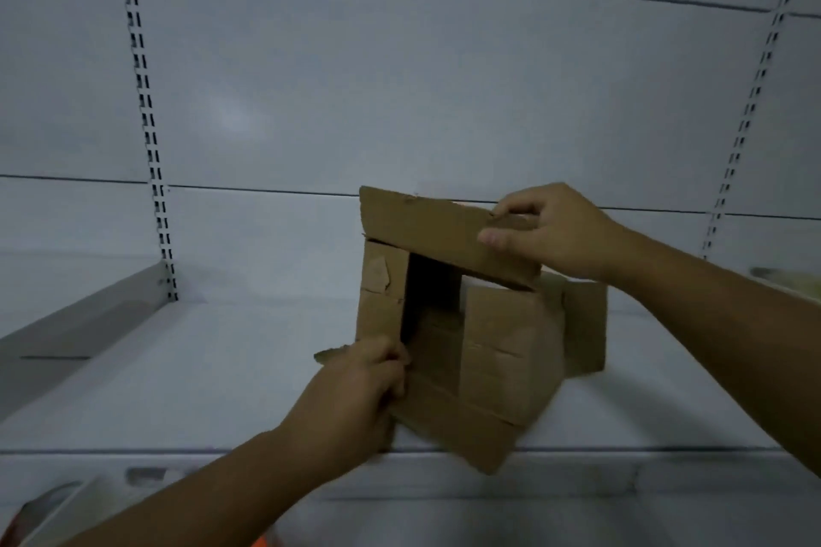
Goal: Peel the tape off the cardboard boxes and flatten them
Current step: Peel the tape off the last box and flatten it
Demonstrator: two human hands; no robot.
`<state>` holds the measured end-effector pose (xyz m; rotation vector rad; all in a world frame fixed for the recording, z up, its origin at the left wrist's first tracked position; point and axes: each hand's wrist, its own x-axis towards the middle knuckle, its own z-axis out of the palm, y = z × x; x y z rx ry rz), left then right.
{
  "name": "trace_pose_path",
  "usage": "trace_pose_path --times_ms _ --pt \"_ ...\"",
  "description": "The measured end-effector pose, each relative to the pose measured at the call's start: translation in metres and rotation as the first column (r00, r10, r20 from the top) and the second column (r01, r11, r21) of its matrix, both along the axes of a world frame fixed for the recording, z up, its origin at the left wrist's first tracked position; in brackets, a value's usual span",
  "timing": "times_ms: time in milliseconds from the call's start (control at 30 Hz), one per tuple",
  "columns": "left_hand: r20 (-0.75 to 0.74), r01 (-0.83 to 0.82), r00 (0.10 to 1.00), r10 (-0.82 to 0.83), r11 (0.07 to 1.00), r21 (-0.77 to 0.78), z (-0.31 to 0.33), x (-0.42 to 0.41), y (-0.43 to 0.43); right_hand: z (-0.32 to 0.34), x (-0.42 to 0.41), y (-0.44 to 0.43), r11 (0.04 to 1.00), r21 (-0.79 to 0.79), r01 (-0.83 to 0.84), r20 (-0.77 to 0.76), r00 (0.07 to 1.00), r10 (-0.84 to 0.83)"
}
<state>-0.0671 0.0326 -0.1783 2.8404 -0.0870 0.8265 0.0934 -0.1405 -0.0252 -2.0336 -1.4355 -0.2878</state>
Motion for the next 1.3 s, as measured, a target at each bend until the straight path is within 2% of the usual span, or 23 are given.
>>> trace_pose_path --times_ms 67,133,167,200,233,267,300,367,433,467,500,533,567,600,633,700,833,967,1033,1100,1200,1267,1300 --pt "-0.094 0.019 0.995 -0.033 0.989 -0.148 -0.015 0.002 -0.003 -0.023 0.002 -0.007 0.979 -0.190 -0.074 -0.153 0.987 0.045" --pt "-0.180 0.011 0.982 -0.058 0.968 -0.249 -0.016 0.009 -0.012 -0.036 0.004 -0.010 0.977 -0.180 -0.117 -0.211 0.974 0.078" --pt "-0.208 0.025 0.971 -0.114 0.921 -0.388 -0.013 0.015 -0.020 -0.039 0.005 -0.010 0.984 -0.131 -0.117 -0.239 0.968 0.083" --pt "-0.216 0.051 0.952 -0.219 0.805 -0.590 -0.006 0.020 -0.029 -0.041 0.006 -0.010 0.990 -0.087 -0.107 -0.271 0.959 0.080" --pt "-0.163 0.079 0.932 -0.325 0.618 -0.782 0.003 0.023 -0.040 -0.042 0.007 -0.009 0.994 -0.055 -0.097 -0.305 0.949 0.076" --pt "-0.089 0.089 0.920 -0.381 0.426 -0.900 0.009 0.027 -0.048 -0.043 0.008 -0.009 0.995 -0.043 -0.093 -0.332 0.940 0.074" --pt "-0.044 0.077 0.920 -0.389 0.291 -0.954 0.014 0.030 -0.054 -0.044 0.009 -0.009 0.995 -0.040 -0.092 -0.358 0.931 0.072" --pt "-0.065 0.019 0.924 -0.376 0.216 -0.976 0.013 0.031 -0.055 -0.047 0.011 -0.007 0.996 -0.032 -0.083 -0.417 0.907 0.062" --pt "-0.109 0.056 0.894 -0.435 0.350 -0.935 0.014 0.020 -0.052 -0.052 0.011 -0.003 0.997 -0.032 -0.065 -0.439 0.898 0.045" --pt "-0.155 0.115 0.892 -0.425 0.543 -0.832 0.013 0.016 -0.045 -0.053 0.011 0.000 0.998 -0.044 -0.047 -0.430 0.902 0.024" --pt "-0.226 0.147 0.916 -0.331 0.803 -0.578 0.014 0.016 -0.036 -0.054 0.010 0.003 0.998 -0.060 -0.027 -0.418 0.908 -0.001" --pt "-0.255 0.107 0.955 -0.155 0.976 -0.192 0.015 0.018 -0.023 -0.055 0.009 0.006 0.998 -0.059 -0.022 -0.428 0.904 -0.005" --pt "-0.217 0.005 0.975 0.035 0.983 0.182 0.017 0.020 -0.010 -0.055 0.008 0.008 0.999 -0.034 -0.037 -0.454 0.891 0.017" --pt "-0.159 -0.084 0.973 0.167 0.899 0.430 0.019 0.020 0.001 -0.054 0.007 0.009 0.998 -0.013 -0.062 -0.479 0.876 0.048" --pt "-0.100 -0.136 0.968 0.230 0.817 0.560 0.021 0.018 0.011 -0.053 0.007 0.010 0.997 -0.014 -0.073 -0.488 0.871 0.057" --pt "-0.022 -0.163 0.973 0.231 0.747 0.644 0.023 0.007 0.023 -0.052 0.012 0.010 0.997 -0.065 -0.045 -0.448 0.894 0.011" --pt "0.000 -0.134 0.988 0.153 0.864 0.486 0.015 -0.024 0.057 -0.051 0.016 0.013 0.992 -0.120 -0.038 -0.412 0.911 -0.015" --pt "-0.005 -0.171 0.984 0.179 0.947 0.273 0.011 -0.048 0.083 -0.056 0.002 0.034 0.990 -0.127 -0.056 -0.296 0.955 0.016" --pt "0.081 -0.232 0.971 0.224 0.965 0.120 0.018 -0.047 0.080 -0.058 -0.005 0.048 0.984 -0.178 -0.030 -0.228 0.974 -0.012" --pt "0.240 -0.296 0.914 0.326 0.943 -0.155 0.034 -0.040 0.073 -0.059 -0.012 0.059 0.984 -0.176 0.018 -0.171 0.984 -0.048" --pt "0.454 -0.148 0.796 0.400 0.856 -0.495 0.073 -0.024 0.057 -0.066 -0.036 0.073 0.992 -0.122 0.039 0.004 0.999 -0.039" --pt "0.429 -0.089 0.829 0.360 0.841 -0.534 0.103 -0.007 0.045 -0.071 -0.058 0.083 0.984 -0.176 -0.013 0.133 0.990 0.037" --pt "0.319 -0.136 0.888 0.332 0.850 -0.508 0.114 0.004 0.041 -0.071 -0.064 0.087 0.973 -0.232 -0.014 0.182 0.982 0.058"
